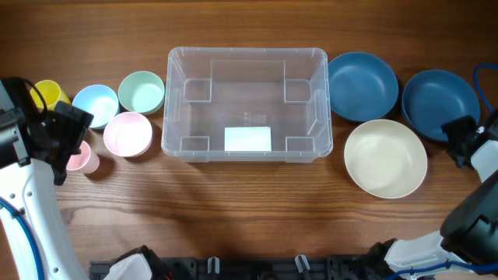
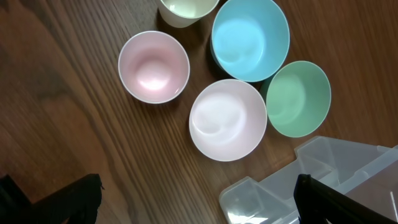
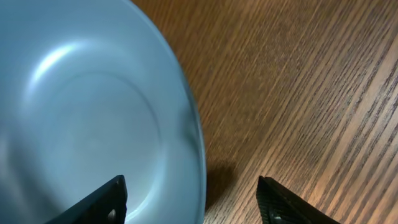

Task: Pack container
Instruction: 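Pinch the teal plate rim with the right gripper and lift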

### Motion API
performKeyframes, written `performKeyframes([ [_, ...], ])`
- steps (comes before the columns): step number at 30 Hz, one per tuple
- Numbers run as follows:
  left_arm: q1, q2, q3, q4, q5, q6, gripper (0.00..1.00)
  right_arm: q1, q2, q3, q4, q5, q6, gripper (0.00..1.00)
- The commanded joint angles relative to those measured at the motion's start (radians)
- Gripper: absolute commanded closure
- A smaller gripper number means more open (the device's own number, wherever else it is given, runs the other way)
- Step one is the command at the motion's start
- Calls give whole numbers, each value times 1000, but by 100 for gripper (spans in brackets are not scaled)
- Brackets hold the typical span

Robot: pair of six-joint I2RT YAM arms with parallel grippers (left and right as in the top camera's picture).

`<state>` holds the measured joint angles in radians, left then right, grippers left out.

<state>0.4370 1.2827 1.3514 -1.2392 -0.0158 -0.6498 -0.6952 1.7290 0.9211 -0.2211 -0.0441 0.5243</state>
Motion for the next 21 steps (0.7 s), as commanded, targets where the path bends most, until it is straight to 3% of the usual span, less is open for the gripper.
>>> performKeyframes([
  [1,6,-17,16,0,8,-13,0,2,20,18,16,21,10,36],
  [8,6,-17,16,0,8,-13,0,2,20,18,29,20,25,58],
  [21,6,-17,16,0,8,-13,0,2,50,18,30,21,29,63],
])
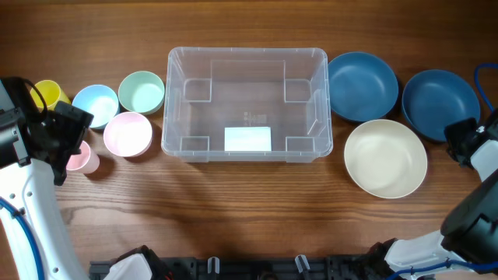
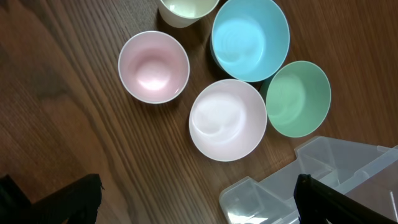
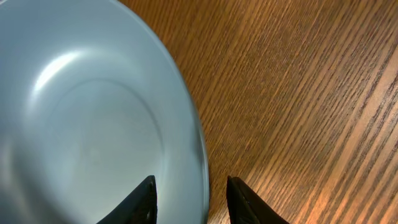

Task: Pack container
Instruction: 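Pinch the teal plate rim with the right gripper and lift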

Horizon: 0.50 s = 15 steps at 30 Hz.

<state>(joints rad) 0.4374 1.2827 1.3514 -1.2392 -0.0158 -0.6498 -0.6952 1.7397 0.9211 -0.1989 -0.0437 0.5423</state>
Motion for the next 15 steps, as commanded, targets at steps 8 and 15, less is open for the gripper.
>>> performKeyframes([
  [8,5,-17,16,0,8,-13,0,2,58,18,19,17,34,67],
  [15,5,-17,16,0,8,-13,0,2,21,31,11,17,33,94],
])
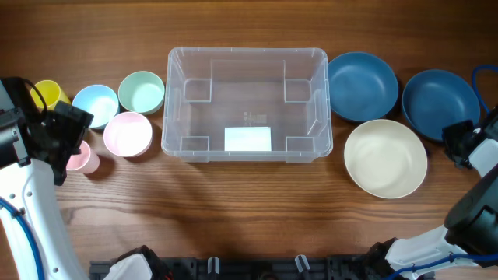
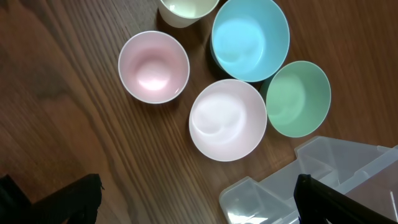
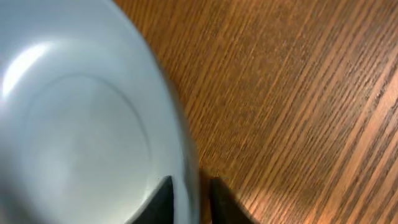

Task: Pack container
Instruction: 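Pinch the teal plate rim with the right gripper and lift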

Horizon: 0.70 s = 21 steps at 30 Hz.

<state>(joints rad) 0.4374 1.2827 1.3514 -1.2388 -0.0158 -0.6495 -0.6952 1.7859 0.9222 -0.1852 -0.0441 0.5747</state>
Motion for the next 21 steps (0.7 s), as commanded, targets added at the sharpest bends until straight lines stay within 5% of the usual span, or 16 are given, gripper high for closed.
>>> performKeyframes([
  [1,5,-17,16,-1,8,-13,0,2,-35,30,-3,18,1,96],
  [13,5,-17,16,-1,8,-13,0,2,-113,59,-48,21,-5,96],
  [21,5,-17,16,-1,8,-13,0,31,-369,191,-156,-31,-118,96],
])
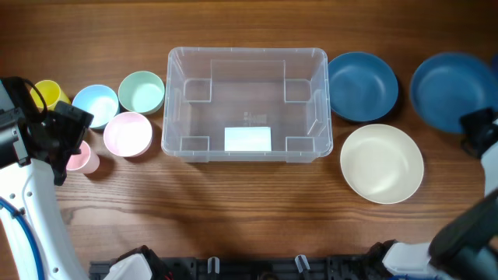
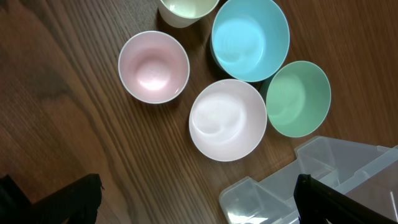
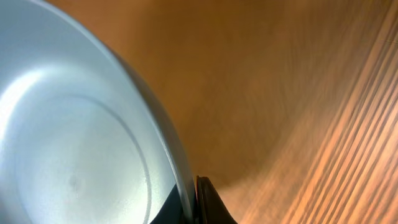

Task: Pack container
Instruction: 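Pinch the teal plate rim with the right gripper and lift, then carry the teal plate left and lower it into the container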

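Observation:
A clear plastic container stands empty mid-table. My right gripper is shut on the rim of a dark blue bowl. That bowl hangs above the table at the far right, with the right gripper at its near edge. A second blue bowl and a cream bowl sit right of the container. My left gripper hovers open over the wood near a pink bowl and a pink cup. In the overhead view the left gripper is at the left edge.
Left of the container lie a light blue bowl, a green bowl and a yellow cup. The container's corner shows by the left gripper's right finger. A white label lies on the container floor.
The right gripper, then closing on the far right blue bowl's rim on the table, now holds that bowl raised and further back. The cream bowl sits slightly nearer and more to the left.
The right gripper first stood wide open astride the far right blue bowl's rim. Its fingers were then narrower, then almost touching the rim. Now they pinch the rim and the bowl is off the table. The left arm has stayed still and open throughout.

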### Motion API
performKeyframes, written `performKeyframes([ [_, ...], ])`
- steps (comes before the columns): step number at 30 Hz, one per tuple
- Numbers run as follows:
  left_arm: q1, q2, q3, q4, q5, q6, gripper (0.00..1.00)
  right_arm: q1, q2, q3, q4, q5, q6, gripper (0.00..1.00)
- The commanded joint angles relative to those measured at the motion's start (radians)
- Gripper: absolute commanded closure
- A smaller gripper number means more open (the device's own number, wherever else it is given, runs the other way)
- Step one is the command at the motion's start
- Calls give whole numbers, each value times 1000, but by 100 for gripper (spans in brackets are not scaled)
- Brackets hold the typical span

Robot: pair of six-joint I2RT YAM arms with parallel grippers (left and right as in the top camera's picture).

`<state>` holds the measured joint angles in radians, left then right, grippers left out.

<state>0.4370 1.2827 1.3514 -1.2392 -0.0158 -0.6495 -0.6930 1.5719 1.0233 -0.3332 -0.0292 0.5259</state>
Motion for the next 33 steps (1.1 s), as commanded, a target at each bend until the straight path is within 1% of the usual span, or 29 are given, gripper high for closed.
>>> performKeyframes([
  [1,6,-17,16,0,8,-13,0,40,-181,101,-9,-80,-98,96],
  [6,6,-17,16,0,8,-13,0,177,-338,175,-64,-299,-286,96],
  [9,6,-17,16,0,8,-14,0,309,-410,181,-101,-311,-354,96],
  [10,6,-17,16,0,8,-13,0,395,-438,181,-119,-307,-410,96],
  [12,6,-17,16,0,8,-13,0,563,-459,181,-150,-232,-478,96],
  [15,6,-17,16,0,8,-13,0,751,-447,181,-187,-74,-556,96],
  [18,6,-17,16,0,8,-13,0,925,-401,181,-199,38,-628,96],
  [19,6,-17,16,0,8,-13,0,964,-385,181,-196,68,-637,96],
  [21,6,-17,16,0,8,-13,0,1063,-327,181,-179,182,-670,96],
  [24,6,-17,16,0,8,-14,0,1142,-239,181,-143,336,-685,96],
  [25,6,-17,16,0,8,-13,0,1153,-218,181,-134,357,-686,96],
  [33,6,-17,16,0,8,-13,0,1163,-24,181,-36,370,-682,96],
])
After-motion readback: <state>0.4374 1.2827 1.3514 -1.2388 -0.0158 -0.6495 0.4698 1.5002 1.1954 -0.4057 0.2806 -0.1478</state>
